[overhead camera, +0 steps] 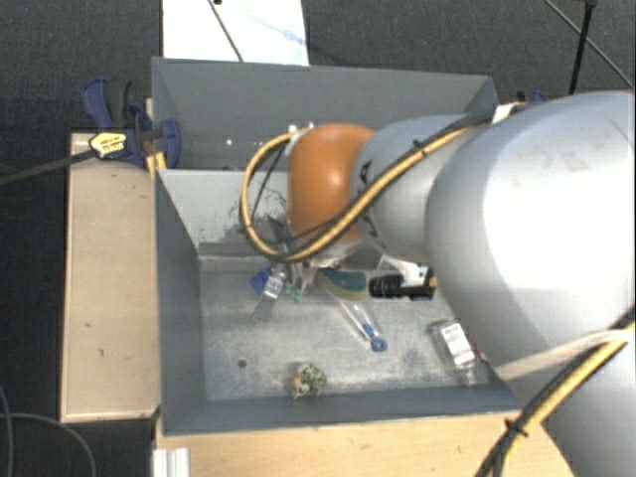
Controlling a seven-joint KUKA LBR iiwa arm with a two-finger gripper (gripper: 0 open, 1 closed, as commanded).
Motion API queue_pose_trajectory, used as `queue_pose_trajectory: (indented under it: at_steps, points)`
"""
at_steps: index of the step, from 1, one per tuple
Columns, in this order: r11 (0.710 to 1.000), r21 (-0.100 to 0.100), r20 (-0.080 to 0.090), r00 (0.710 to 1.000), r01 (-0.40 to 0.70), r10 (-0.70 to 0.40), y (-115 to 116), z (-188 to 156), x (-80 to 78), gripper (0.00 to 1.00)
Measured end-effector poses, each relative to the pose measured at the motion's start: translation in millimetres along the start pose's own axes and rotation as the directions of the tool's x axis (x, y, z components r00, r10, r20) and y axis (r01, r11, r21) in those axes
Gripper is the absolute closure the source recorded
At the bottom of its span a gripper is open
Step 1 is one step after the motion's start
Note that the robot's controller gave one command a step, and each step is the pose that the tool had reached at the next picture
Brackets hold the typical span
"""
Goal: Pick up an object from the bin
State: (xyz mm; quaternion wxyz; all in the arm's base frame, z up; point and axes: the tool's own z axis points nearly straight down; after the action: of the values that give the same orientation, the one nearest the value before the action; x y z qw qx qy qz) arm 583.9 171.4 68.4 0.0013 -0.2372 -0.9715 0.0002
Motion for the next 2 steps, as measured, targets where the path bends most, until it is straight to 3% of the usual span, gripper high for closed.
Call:
queue_pose_trajectory:
  at_steps: [1,2]
  points:
    - [1.000,-0.001,0.001,1.000,-0.003,0.003,0.3,-0.6,-0.3,0.00]
    - [1.000,-0.002,0.001,1.000,-0.002,0.003,0.4,-0.8,-0.2,1.00]
